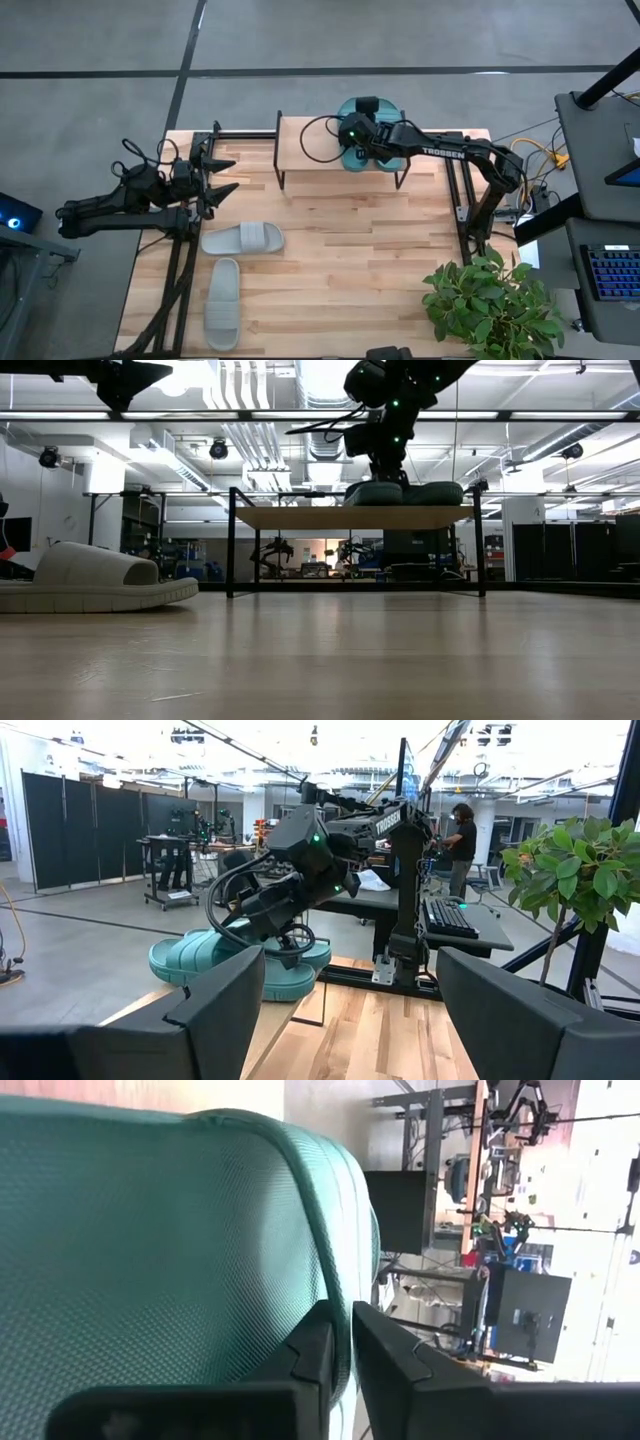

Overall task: Pick and place slides into the shelf
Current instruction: Put the green slide on the shelf

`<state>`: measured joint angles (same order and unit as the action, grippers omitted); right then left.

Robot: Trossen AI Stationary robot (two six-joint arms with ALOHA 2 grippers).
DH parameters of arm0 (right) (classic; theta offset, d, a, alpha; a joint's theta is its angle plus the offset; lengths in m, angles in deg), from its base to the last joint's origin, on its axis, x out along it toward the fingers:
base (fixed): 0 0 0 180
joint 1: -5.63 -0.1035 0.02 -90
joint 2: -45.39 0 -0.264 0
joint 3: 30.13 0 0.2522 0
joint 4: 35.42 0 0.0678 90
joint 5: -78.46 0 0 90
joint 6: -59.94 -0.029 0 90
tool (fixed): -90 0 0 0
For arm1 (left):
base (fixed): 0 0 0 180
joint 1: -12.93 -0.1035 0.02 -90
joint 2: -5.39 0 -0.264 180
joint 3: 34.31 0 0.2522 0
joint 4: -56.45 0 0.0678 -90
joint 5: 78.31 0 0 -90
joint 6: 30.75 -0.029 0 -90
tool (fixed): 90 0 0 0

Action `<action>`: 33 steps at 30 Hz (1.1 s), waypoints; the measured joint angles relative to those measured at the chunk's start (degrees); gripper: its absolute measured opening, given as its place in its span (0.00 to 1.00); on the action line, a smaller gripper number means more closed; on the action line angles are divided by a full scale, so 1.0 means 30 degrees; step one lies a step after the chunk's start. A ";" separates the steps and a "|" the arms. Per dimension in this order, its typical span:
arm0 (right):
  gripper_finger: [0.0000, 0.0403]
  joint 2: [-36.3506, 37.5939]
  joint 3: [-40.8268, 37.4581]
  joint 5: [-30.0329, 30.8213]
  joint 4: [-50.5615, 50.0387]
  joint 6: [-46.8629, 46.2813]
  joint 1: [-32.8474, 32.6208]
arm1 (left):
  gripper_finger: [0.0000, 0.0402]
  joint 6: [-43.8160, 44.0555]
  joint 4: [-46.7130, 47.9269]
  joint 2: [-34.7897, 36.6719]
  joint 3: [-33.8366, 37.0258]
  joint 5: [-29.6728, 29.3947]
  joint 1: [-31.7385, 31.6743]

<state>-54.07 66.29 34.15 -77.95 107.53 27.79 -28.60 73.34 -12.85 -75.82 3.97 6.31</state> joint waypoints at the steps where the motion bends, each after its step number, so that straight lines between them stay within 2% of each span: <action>1: 0.09 0.0000 0.0059 0.0000 -0.0004 -0.0007 0.0000 | 0.70 0.0000 0.0000 0.0000 -0.0006 0.0000 -0.0007; 14: 0.21 0.0015 0.1334 -0.0657 -0.2775 -0.1723 -0.0087 | 0.70 0.0007 0.0163 0.0000 -0.0004 0.0007 -0.0004; 19: 0.24 0.0022 0.1423 -0.0656 -0.2853 -0.2025 -0.0080 | 0.70 0.0042 0.0160 0.0000 -0.0003 0.0001 -0.0007; 33: 0.26 0.0029 0.1431 -0.0683 -0.3617 -0.2892 -0.0087 | 0.70 0.0080 0.0160 0.0000 0.0000 0.0004 -0.0007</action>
<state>-53.98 70.59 32.10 -88.80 98.85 27.52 -28.36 73.82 -12.85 -75.82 3.98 6.29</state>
